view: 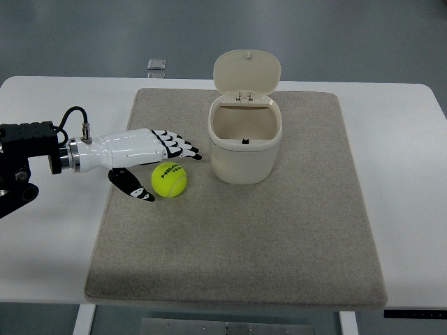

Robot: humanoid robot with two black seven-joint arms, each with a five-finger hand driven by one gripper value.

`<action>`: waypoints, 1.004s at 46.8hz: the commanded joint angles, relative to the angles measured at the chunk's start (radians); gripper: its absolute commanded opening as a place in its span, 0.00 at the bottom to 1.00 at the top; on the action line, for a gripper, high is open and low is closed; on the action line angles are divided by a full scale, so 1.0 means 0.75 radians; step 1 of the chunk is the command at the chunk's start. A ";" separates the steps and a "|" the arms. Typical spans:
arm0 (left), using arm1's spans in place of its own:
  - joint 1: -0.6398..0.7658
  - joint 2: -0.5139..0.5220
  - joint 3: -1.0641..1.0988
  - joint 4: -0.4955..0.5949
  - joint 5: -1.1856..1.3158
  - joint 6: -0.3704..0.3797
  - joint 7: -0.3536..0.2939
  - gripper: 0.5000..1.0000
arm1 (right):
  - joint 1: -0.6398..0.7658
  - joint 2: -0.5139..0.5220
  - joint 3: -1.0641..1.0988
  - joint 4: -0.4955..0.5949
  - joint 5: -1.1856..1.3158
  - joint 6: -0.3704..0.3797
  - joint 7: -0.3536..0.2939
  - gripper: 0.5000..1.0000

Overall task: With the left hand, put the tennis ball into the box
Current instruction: 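Lower the open left hand over the yellow-green tennis ball, then close the left hand fingers around the tennis ball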

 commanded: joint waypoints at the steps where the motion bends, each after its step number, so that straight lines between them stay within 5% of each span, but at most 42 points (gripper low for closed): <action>1: -0.014 -0.010 0.003 0.019 0.024 0.000 0.000 0.97 | 0.000 0.000 0.002 0.000 0.000 0.000 -0.001 0.81; 20: -0.019 -0.082 0.019 0.057 0.173 0.000 0.004 0.86 | 0.000 0.000 0.000 0.000 0.000 0.000 0.001 0.80; 27: -0.027 -0.082 0.019 0.076 0.220 0.000 0.004 0.58 | 0.000 0.000 0.000 0.000 0.000 0.000 0.001 0.81; 38: -0.027 -0.082 0.017 0.082 0.245 0.002 0.004 0.47 | 0.000 0.000 0.000 0.000 0.000 0.000 0.001 0.81; 47: -0.039 -0.080 0.019 0.080 0.247 0.000 0.004 0.16 | 0.000 0.000 0.000 0.000 0.000 0.000 0.001 0.81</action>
